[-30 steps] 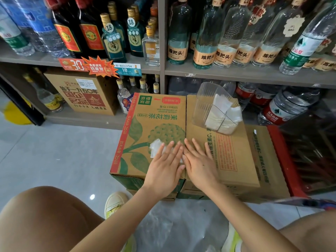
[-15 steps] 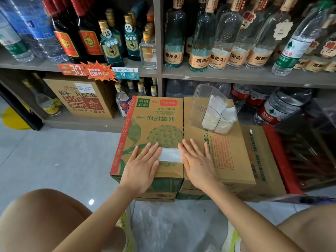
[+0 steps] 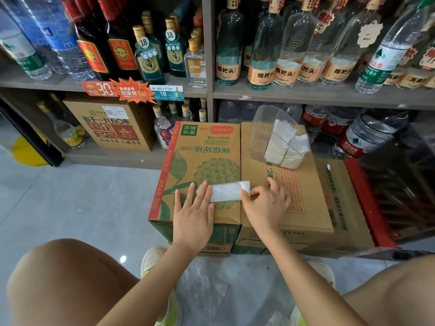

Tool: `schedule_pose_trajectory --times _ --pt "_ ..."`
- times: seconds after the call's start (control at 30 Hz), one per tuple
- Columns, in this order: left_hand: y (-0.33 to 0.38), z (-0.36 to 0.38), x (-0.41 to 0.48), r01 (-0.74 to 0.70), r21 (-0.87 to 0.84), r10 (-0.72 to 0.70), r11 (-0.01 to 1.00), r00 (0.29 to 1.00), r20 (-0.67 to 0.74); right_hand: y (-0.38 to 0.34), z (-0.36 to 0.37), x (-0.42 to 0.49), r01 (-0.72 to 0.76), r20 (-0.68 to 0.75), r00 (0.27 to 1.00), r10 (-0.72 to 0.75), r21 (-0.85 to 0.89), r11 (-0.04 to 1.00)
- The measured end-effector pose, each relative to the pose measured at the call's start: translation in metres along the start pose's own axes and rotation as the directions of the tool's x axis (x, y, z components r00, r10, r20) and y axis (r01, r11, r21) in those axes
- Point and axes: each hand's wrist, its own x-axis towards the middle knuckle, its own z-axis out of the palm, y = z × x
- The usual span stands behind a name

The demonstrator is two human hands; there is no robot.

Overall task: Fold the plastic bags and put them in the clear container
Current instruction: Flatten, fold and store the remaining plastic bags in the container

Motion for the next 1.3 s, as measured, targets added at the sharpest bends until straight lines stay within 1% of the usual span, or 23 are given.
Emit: schedule_pose_trajectory --times 0.07,0.13,0.23,0.33,0.4,0.43,0.5,0.57,0.7,0.8,0.87,0.93,0.97,1.0,1.03,1.07,1.1,1.13,1.17,1.23,1.27,1.3 --pt "-0.001 0.001 0.000 -0.014 -0.001 0.014 1.000 1.000 -0.014 0.000 -0.001 0.002 -0.015 0.007 1.000 0.015 0.047 0.999" --pt "-0.003 0.000 -0.001 -0.042 -0.036 0.040 0.998 0.998 -0.052 0.000 -0.003 0.004 -0.001 0.001 1.000 0.001 0.083 0.997" --pt "-0.005 -0.005 -0.004 -0.139 -0.080 0.130 0.987 0.985 -0.114 0.002 -0.007 0.011 0.095 -0.036 0.995 -0.092 0.099 0.990" --pt "-0.010 -0.005 -0.002 -0.248 -0.080 0.239 0.965 0.965 -0.109 0.004 -0.015 0.023 0.158 0.018 0.987 -0.160 0.073 0.985" --pt "-0.013 -0.004 0.002 -0.285 -0.081 0.279 0.955 0.957 -0.081 0.001 -0.020 0.029 0.151 0.082 0.984 -0.161 0.111 0.982" --pt "-0.014 -0.003 0.004 -0.292 -0.083 0.287 0.953 0.955 -0.075 -0.003 -0.022 0.030 0.125 0.111 0.983 -0.146 0.178 0.976" --pt "-0.013 -0.002 0.004 -0.289 -0.098 0.281 0.952 0.956 -0.088 -0.012 -0.022 0.028 0.023 0.153 0.985 -0.083 0.356 0.934" --pt "-0.011 -0.003 0.003 -0.274 -0.119 0.264 0.954 0.959 -0.100 -0.019 -0.015 0.023 -0.063 0.157 0.988 -0.011 0.464 0.883" --pt "-0.010 -0.003 0.005 -0.247 -0.156 0.230 0.956 0.966 -0.115 -0.028 -0.002 0.015 -0.057 0.034 0.998 0.046 0.512 0.857" --pt "-0.010 -0.005 0.009 -0.240 -0.192 0.217 0.952 0.967 -0.133 -0.032 -0.002 0.013 -0.084 0.000 0.995 0.101 0.551 0.830" --pt "-0.010 -0.004 0.010 -0.240 -0.207 0.213 0.948 0.966 -0.143 -0.030 -0.001 0.013 -0.155 0.033 0.985 0.172 0.625 0.765" --pt "-0.009 -0.003 0.010 -0.236 -0.217 0.206 0.947 0.967 -0.153 -0.028 0.001 0.012 -0.246 0.108 0.963 0.248 0.731 0.636" --pt "-0.009 -0.003 0.010 -0.232 -0.223 0.200 0.947 0.967 -0.157 -0.027 0.002 0.011 -0.271 0.128 0.954 0.271 0.756 0.595" --pt "-0.008 -0.003 0.010 -0.228 -0.228 0.194 0.947 0.968 -0.159 -0.027 0.005 0.010 -0.265 0.120 0.955 0.272 0.757 0.597" --pt "-0.009 -0.002 0.010 -0.223 -0.236 0.188 0.946 0.969 -0.161 -0.028 0.006 0.008 -0.220 0.081 0.968 0.239 0.735 0.641" --pt "-0.009 -0.003 0.011 -0.217 -0.248 0.180 0.944 0.970 -0.164 -0.028 0.007 0.006 -0.141 0.029 0.985 0.168 0.692 0.708" --pt "-0.009 -0.004 0.011 -0.212 -0.267 0.171 0.940 0.971 -0.170 -0.029 0.006 0.004 -0.034 -0.022 0.998 0.062 0.636 0.771" --pt "-0.009 -0.004 0.012 -0.208 -0.290 0.162 0.934 0.971 -0.175 -0.028 0.006 0.002 0.090 -0.056 0.996 -0.070 0.576 0.813" --pt "-0.010 -0.005 0.012 -0.205 -0.309 0.155 0.929 0.971 -0.181 -0.026 0.006 0.002 0.215 -0.070 0.975 -0.209 0.515 0.830" --pt "-0.013 -0.005 0.013 -0.201 -0.325 0.148 0.924 0.973 -0.179 -0.021 0.008 0.005 0.427 -0.058 0.895 -0.442 0.395 0.813" --pt "-0.014 -0.005 0.012 -0.196 -0.328 0.146 0.924 0.974 -0.172 -0.018 0.008 0.006 0.497 -0.043 0.855 -0.516 0.349 0.795" --pt "-0.016 -0.004 0.012 -0.191 -0.330 0.143 0.924 0.976 -0.166 -0.016 0.008 0.007 0.537 -0.028 0.828 -0.560 0.329 0.777"
